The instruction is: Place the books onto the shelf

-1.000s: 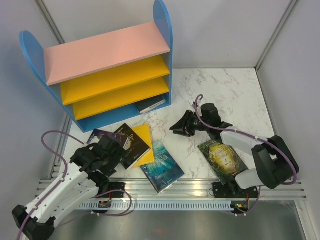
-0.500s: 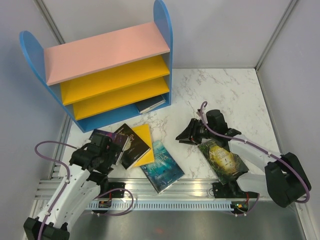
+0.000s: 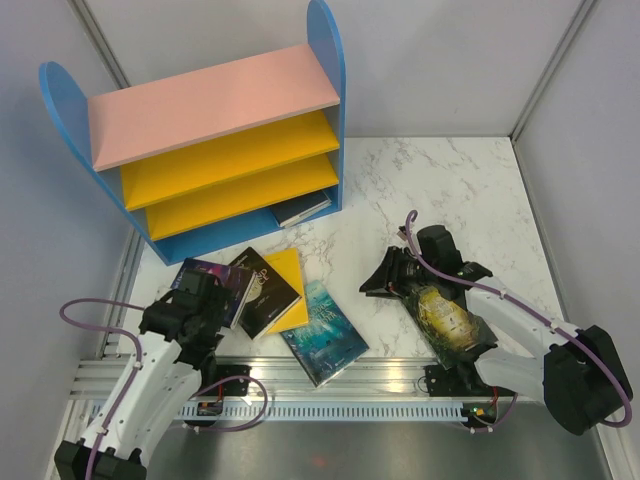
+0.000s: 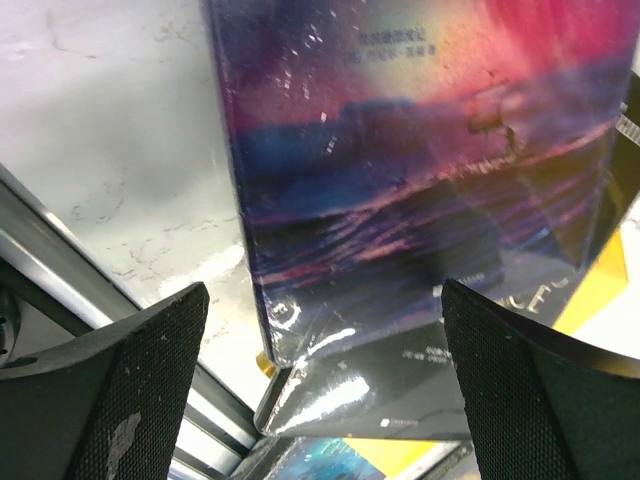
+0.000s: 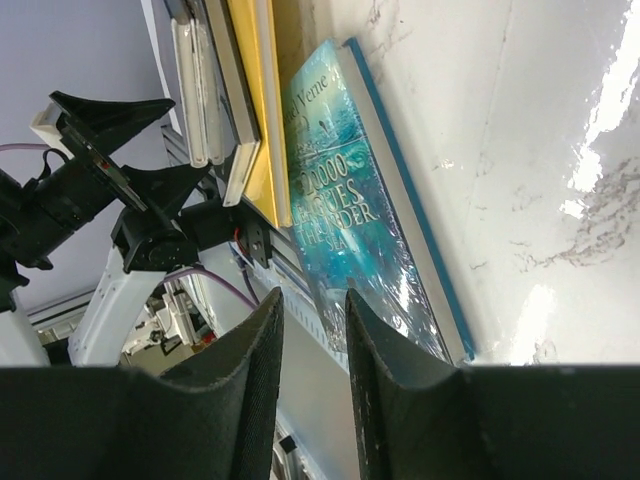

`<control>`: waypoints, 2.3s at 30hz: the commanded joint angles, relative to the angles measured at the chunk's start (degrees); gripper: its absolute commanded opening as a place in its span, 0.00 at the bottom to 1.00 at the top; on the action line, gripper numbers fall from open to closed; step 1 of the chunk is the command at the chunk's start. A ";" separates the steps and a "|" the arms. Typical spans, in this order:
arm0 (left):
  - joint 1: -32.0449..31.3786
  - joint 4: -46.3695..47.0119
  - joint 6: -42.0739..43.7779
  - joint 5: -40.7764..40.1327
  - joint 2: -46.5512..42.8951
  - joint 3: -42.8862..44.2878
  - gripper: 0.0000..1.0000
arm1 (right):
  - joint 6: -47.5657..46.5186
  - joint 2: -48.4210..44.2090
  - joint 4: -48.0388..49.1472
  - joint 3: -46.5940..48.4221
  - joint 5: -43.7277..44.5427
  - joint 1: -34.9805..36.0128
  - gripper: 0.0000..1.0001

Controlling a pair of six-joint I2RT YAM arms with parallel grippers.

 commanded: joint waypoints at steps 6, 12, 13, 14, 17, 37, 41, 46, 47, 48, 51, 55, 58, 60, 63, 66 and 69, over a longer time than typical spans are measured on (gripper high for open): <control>0.57 9.39 -3.12 2.44 10.74 -5.19 1.00 | -3.05 -0.68 -3.01 -0.19 0.85 -0.29 0.34; 0.92 12.91 -2.16 -3.42 6.47 -7.66 1.00 | -4.54 -1.21 -6.08 0.51 1.99 -0.37 0.33; 1.19 13.35 -2.59 -3.34 5.84 -8.27 1.00 | -4.80 -1.30 -6.26 0.42 2.26 -0.37 0.33; 1.36 14.75 -2.68 -3.17 5.75 -9.32 1.00 | -5.07 -1.21 -6.52 0.25 2.26 -0.37 0.33; 1.45 18.00 -3.12 -1.59 8.99 -10.30 1.00 | -5.42 -0.95 -6.88 -0.28 2.00 -0.37 0.33; 1.28 25.84 9.70 1.75 12.70 -8.01 0.02 | -8.23 3.18 -8.29 1.92 3.49 -0.46 0.28; 0.67 23.74 12.16 5.70 5.85 -10.12 0.02 | -7.62 3.45 -7.41 2.35 3.49 -0.46 0.25; -0.83 19.86 15.23 10.01 -0.83 -8.29 0.02 | -5.43 3.36 -5.13 4.81 2.26 -0.46 0.25; -1.18 19.68 15.77 10.71 -2.32 -7.24 0.02 | -4.81 3.19 -4.60 5.86 1.39 -0.46 0.27; -1.36 19.42 16.29 13.42 -2.86 -6.53 0.02 | -3.41 3.10 -4.16 6.40 0.95 -0.46 0.29; -2.06 18.37 16.57 17.82 -4.97 -4.15 0.02 | -0.25 2.40 -0.74 7.54 -1.60 -0.46 0.44; -2.33 18.62 13.50 22.75 -7.17 -2.66 0.02 | 10.80 0.99 9.43 5.88 -4.07 -0.37 0.66; -2.50 19.68 12.35 25.39 -8.57 -0.38 0.02 | 17.05 0.11 17.25 2.98 -4.59 0.33 0.75; -2.59 21.26 12.08 27.06 -9.10 0.77 0.02 | 19.35 0.63 20.35 0.61 -4.60 1.29 0.78; -2.50 23.72 10.68 29.43 -9.28 2.35 0.02 | 23.57 2.13 26.86 -1.68 -4.33 3.05 0.79; -2.59 26.35 8.83 30.49 -10.07 3.67 0.02 | 24.90 4.23 29.86 -1.86 -3.72 5.25 0.80; -2.68 29.34 6.72 31.46 -10.95 4.29 0.02 | 25.86 5.82 31.35 -1.77 -2.75 7.36 0.81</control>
